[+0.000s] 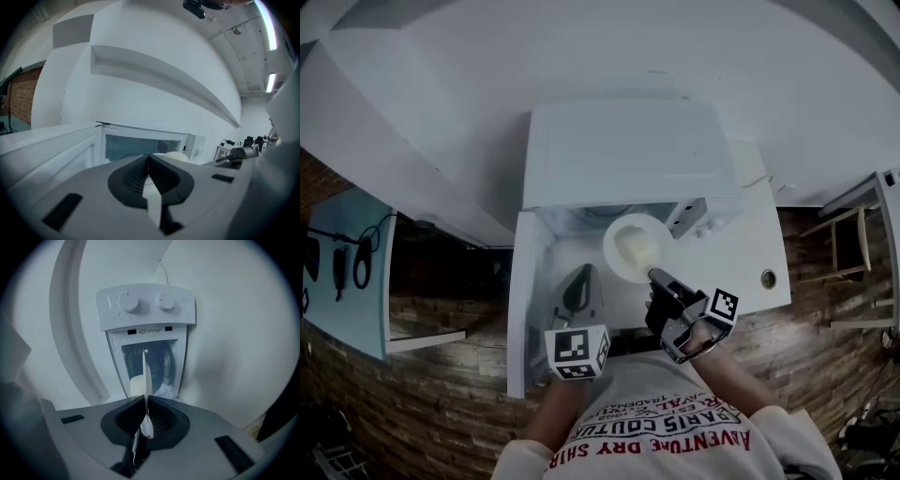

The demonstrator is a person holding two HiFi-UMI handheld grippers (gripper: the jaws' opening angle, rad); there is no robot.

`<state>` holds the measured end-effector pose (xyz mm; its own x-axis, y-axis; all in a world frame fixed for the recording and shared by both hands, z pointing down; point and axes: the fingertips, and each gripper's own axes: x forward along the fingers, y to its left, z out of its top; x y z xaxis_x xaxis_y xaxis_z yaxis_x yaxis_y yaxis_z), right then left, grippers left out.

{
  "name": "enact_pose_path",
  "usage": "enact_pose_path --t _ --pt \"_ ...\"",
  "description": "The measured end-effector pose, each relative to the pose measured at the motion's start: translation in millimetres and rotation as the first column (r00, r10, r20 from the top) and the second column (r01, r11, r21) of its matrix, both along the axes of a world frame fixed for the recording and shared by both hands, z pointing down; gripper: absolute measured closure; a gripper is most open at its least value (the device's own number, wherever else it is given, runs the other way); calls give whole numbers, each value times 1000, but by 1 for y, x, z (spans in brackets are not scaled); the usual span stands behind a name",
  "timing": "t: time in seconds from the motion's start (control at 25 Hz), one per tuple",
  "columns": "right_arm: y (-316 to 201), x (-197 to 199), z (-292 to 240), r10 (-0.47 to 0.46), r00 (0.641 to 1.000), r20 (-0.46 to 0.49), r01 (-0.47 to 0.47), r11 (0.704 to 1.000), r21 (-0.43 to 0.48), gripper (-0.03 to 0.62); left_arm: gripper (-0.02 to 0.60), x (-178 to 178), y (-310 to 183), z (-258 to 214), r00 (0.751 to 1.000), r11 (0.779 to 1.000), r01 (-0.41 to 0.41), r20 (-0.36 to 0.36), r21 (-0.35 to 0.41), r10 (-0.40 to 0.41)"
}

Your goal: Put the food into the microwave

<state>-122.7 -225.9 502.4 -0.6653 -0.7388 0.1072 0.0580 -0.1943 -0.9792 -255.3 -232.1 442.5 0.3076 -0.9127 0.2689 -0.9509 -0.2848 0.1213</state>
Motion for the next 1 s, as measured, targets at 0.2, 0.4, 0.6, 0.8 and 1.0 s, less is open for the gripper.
enact_pose_path --t 0.2,0.4,0.6,0.8,1.0 --pt "-29 -6 10 -10 999 -45 12 999 43 568 575 2 -16 6 999 999 -36 -3 2 36" --pt "-55 -12 23 19 999 -35 -16 996 84 568 575 12 -22 13 995 995 -98 8 5 98" --pt "-82 -24 41 41 998 -49 -36 994 105 564 575 0 -30 32 997 998 -70 29 -4 70" --pt "-109 -36 58 64 995 -77 -56 994 98 565 575 -6 -28 46 997 997 -70 42 -21 71" --pt "-134 -42 71 89 990 -110 -79 993 88 563 575 -6 -32 49 997 997 -71 32 -37 72"
